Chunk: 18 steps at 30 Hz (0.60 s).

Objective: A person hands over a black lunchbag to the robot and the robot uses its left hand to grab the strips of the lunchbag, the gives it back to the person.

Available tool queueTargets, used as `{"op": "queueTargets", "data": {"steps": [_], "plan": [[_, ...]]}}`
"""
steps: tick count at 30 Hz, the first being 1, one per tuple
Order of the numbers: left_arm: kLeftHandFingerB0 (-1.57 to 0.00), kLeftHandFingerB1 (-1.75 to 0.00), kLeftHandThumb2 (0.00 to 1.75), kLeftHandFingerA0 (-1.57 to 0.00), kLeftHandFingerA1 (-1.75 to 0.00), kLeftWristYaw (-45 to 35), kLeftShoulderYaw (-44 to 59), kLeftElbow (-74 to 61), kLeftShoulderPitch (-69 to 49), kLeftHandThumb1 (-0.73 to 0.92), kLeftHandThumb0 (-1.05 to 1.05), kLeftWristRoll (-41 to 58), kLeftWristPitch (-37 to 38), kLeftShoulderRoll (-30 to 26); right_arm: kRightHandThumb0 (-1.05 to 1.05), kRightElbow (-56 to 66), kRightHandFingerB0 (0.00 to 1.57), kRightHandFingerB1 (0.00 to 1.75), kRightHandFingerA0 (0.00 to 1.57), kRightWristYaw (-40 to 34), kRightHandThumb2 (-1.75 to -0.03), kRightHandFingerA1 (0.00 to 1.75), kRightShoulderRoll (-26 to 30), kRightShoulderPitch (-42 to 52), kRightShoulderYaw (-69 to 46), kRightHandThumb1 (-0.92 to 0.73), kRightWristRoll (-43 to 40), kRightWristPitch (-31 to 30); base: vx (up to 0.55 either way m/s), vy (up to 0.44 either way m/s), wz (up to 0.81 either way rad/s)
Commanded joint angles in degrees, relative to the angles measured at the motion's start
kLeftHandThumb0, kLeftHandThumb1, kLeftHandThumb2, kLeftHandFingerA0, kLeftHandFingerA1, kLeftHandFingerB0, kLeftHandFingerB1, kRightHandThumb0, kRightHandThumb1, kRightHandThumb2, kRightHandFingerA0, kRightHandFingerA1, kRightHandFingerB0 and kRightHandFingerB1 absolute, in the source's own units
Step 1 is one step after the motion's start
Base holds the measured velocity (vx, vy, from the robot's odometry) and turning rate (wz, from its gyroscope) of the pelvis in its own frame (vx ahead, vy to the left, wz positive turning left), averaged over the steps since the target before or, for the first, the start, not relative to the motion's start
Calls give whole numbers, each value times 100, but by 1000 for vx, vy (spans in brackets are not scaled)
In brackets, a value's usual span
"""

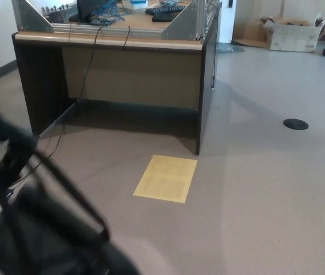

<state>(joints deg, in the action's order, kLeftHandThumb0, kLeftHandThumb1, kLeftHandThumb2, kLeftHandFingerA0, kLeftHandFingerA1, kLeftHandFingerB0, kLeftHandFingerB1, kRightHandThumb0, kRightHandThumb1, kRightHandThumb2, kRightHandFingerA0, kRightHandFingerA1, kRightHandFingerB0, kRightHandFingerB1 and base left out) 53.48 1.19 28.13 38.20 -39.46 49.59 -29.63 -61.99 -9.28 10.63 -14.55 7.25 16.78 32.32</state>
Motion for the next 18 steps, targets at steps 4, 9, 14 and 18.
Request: {"op": "queueTargets", "data": {"steps": [4,9,14,18], "plan": [[-56,-167,53,-71,-175,-875,-904,780,2719,61,-18,-553,-1043,642,-40,51,56,46,51,-88,-59,48,84,-65,-13,-65,3,23,0,0,0],[-58,-163,52,-72,-175,-819,-1394,1493,3976,58,-14,-786,-1361,1271,-44,58,48,59,41,72,-86,57,16,-90,-99,-49,-161,54,0,0,0],[-53,-175,54,-74,-175,-557,-1741,2395,4904,56,-15,-877,-1634,1799,-48,39,49,59,40,88,-88,57,58,-127,-71,-50,-110,45,0,0,0],[-59,-166,53,-74,-175,-568,-1984,3025,5478,58,-16,-898,-1792,2002,-46,90,48,59,38,116,-88,56,98,-152,-6,-51,-32,-60,0,0,0]]}}
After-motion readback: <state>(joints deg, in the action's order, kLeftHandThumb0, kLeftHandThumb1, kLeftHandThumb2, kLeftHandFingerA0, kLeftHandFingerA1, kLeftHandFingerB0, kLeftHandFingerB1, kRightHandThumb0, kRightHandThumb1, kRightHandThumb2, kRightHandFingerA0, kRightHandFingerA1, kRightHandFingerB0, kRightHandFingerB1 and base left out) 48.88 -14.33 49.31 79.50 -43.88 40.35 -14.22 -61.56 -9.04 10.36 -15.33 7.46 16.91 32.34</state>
